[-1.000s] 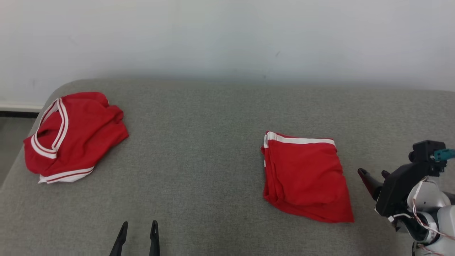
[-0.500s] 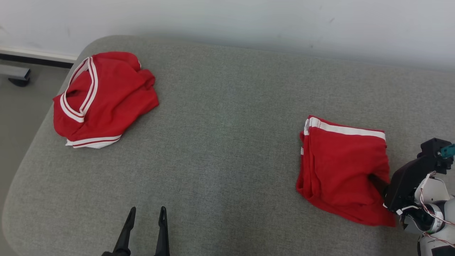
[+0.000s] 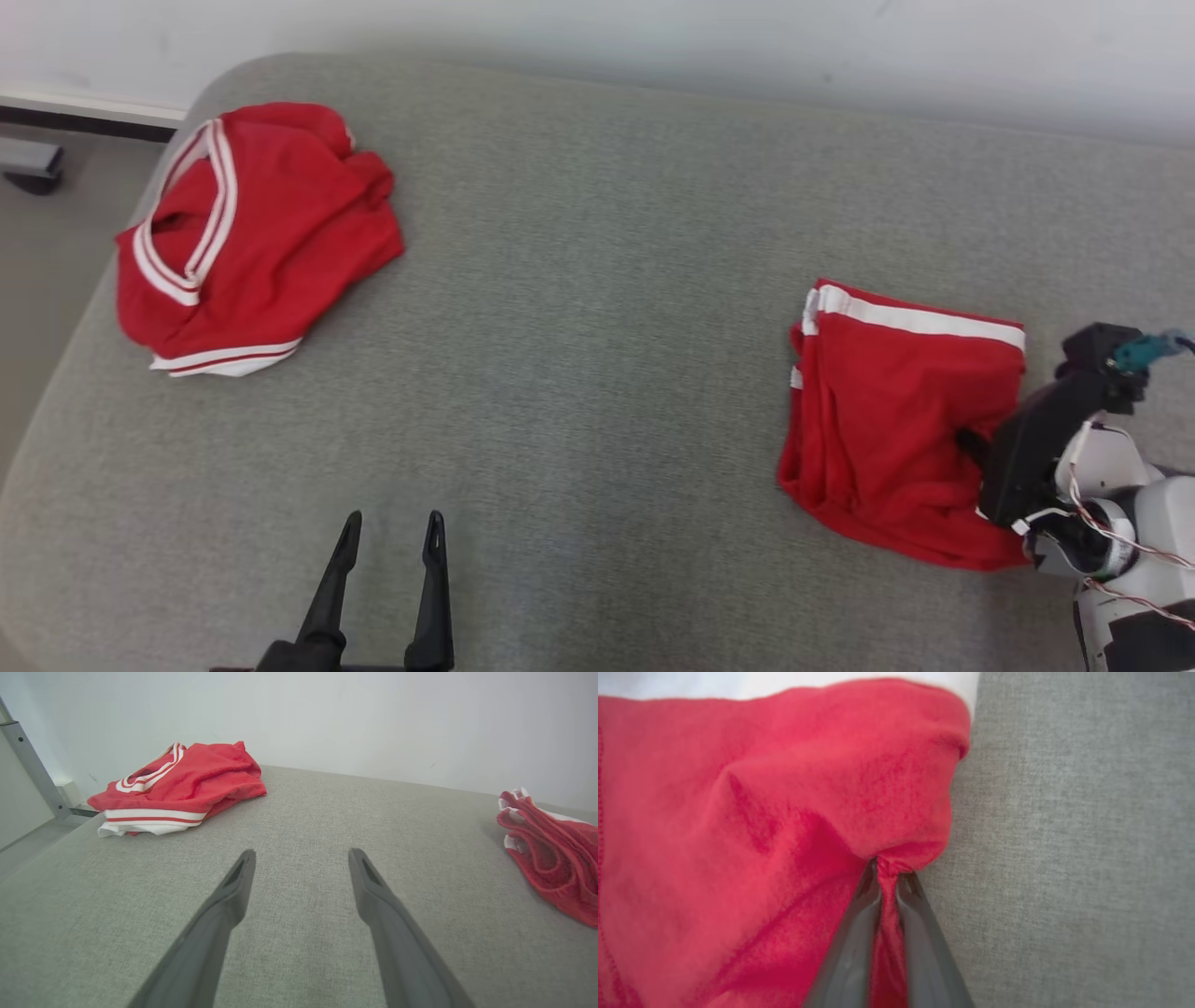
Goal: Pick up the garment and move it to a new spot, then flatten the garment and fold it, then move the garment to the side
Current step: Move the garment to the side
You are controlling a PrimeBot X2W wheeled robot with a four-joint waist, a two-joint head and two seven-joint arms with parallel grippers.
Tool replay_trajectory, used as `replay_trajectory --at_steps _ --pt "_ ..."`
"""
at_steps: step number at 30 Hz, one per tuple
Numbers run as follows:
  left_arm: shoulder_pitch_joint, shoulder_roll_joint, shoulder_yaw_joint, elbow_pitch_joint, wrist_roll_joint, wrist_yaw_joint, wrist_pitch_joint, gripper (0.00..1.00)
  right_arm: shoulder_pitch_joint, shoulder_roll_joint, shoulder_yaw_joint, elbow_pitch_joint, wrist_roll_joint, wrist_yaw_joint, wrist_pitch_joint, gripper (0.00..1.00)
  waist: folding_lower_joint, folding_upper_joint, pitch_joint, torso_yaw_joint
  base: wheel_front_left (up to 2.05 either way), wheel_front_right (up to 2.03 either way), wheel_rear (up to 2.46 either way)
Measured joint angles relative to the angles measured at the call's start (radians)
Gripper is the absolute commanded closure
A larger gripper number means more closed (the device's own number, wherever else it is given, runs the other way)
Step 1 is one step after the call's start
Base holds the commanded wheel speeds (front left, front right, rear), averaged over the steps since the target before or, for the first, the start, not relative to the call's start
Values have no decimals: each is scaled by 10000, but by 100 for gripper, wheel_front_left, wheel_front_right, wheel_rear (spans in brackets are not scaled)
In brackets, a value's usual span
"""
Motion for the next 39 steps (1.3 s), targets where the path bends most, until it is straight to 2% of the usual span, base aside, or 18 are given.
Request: replay_trajectory --at_steps 4,8,11,16,21,28,33,39 --pt "-169 -4 -6 -130 77 -58 2 0 -143 -558 1202 -215 69 17 123 100 0 0 116 -452 0 0 0" --pt "-314 -4 23 -245 305 -171 0 0 -320 -1501 2452 -527 146 36 247 100 0 1 251 -1065 0 0 0" --pt "-516 -8 8 -397 556 -322 0 0 -487 -2155 3001 -619 240 31 188 100 1 1 370 -1601 0 0 0" --pt "-900 -6 -6 -742 999 -623 0 0 -915 -2874 3824 -466 226 31 -274 100 1 1 620 -2593 0 0 0" --pt "-1231 136 -221 -1124 1413 -897 2 0 -1889 -3058 4422 86 21 31 -1279 100 1 1 964 -3612 0 0 0" --pt "-1621 397 -782 -1590 1804 -1151 0 0 -2822 -3216 4483 1509 -470 31 -2729 100 1 2 1590 -4828 0 0 0" --pt "-1732 660 -1237 -1964 1987 -1233 0 0 -3607 -3476 4602 2395 -932 31 -4155 100 1 2 2254 -5503 0 0 0" --pt "-1798 840 -1559 -2180 2104 -1250 0 0 -4165 -3766 4627 3057 -1191 31 -5526 100 1 2 2721 -5896 0 0 0"
